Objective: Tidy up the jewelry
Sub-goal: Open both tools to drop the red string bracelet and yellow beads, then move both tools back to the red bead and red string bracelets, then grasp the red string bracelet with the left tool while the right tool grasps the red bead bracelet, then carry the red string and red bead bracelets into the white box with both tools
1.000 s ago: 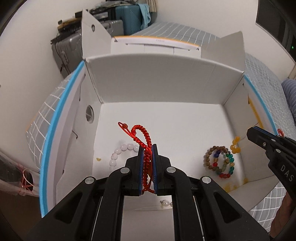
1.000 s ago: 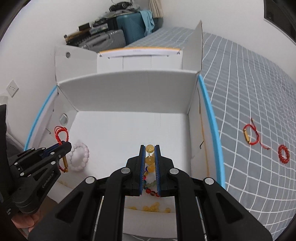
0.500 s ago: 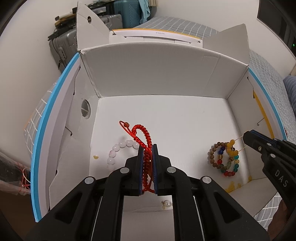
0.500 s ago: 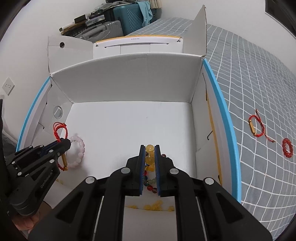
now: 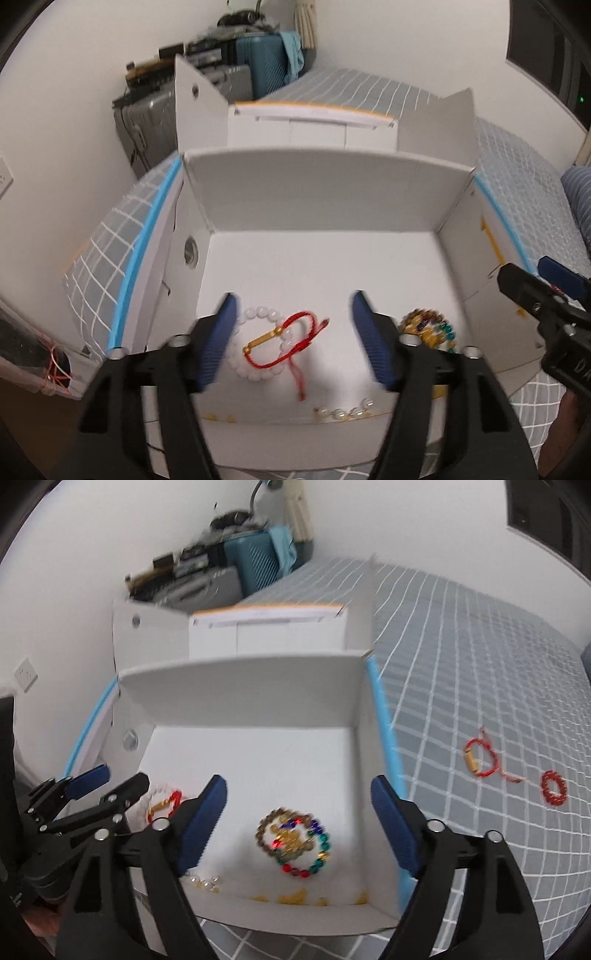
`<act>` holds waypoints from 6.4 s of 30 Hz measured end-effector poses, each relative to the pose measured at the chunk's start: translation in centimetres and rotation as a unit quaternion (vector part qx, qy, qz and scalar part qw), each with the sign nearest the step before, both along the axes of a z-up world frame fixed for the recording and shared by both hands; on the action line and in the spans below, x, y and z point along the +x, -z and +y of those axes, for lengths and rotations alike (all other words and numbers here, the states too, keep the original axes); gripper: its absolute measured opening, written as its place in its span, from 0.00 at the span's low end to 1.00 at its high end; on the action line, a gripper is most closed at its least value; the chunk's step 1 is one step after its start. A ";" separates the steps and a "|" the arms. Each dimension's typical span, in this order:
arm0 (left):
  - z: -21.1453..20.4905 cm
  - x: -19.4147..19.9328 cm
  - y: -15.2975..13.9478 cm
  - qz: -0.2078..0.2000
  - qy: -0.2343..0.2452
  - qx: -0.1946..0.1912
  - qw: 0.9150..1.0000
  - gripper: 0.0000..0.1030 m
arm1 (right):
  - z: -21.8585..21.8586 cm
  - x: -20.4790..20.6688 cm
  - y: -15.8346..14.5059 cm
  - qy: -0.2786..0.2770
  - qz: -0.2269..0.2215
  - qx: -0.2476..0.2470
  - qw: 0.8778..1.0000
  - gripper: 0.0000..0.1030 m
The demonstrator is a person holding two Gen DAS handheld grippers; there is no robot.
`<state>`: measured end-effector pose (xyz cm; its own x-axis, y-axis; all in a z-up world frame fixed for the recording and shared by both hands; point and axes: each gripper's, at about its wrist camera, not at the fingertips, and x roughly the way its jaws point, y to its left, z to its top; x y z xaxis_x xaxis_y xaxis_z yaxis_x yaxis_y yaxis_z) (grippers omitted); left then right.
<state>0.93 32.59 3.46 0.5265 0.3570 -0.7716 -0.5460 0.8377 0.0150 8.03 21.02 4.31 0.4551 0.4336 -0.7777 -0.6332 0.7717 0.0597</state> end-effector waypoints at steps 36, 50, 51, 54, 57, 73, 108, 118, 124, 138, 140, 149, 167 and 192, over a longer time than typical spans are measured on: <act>-26.4 24.8 3.1 -0.009 0.207 -0.038 0.977 0.94 | -30.1 18.2 2.3 0.239 -0.023 -0.045 0.970 0.92; -25.3 30.3 11.6 0.027 0.200 -0.040 0.979 0.94 | -31.8 22.8 10.1 0.269 0.014 -0.079 0.960 0.71; -25.4 30.5 12.1 0.027 0.200 -0.038 0.979 0.94 | -31.9 23.0 10.5 0.272 0.016 -0.079 0.959 0.68; -25.6 30.9 13.0 0.027 0.196 -0.030 0.980 0.94 | -32.7 23.5 11.7 0.283 0.023 -0.067 0.956 0.62; -25.9 30.8 13.4 0.018 0.198 -0.018 0.980 0.94 | -33.0 23.6 12.5 0.291 0.018 -0.063 0.955 0.52; -26.6 29.4 13.7 0.005 0.196 0.008 0.981 0.12 | -33.6 23.2 13.0 0.287 -0.002 -0.019 0.958 0.13; -28.9 24.3 10.3 -0.006 0.231 -0.009 0.973 0.07 | -33.0 18.3 8.0 0.273 -0.035 -0.010 0.961 0.13; -28.6 22.3 8.8 -0.003 0.224 -0.019 0.975 0.07 | -33.0 16.0 6.3 0.269 -0.031 -0.006 0.963 0.13; -28.7 20.7 7.8 0.000 0.225 -0.015 0.974 0.07 | -32.6 14.3 4.9 0.263 -0.037 -0.006 0.964 0.13; -27.7 16.2 4.8 -0.003 0.219 -0.030 0.975 0.07 | -31.8 10.2 1.9 0.253 -0.033 0.000 0.967 0.13; -27.6 15.6 4.1 -0.004 0.217 -0.025 0.976 0.07 | -31.7 9.8 1.5 0.252 -0.030 0.000 0.967 0.13; -26.5 14.1 0.8 -0.014 0.217 -0.009 0.976 0.07 | -30.5 8.1 -0.7 0.241 -0.028 0.011 0.970 0.13; -18.2 11.0 -5.7 -0.033 0.178 -0.022 0.983 0.07 | -22.7 6.6 -6.2 0.166 -0.042 0.030 0.985 0.13; 2.0 0.9 -0.9 0.025 0.019 -0.030 0.999 0.07 | -0.4 -0.2 -4.2 -0.009 -0.035 0.027 0.999 0.12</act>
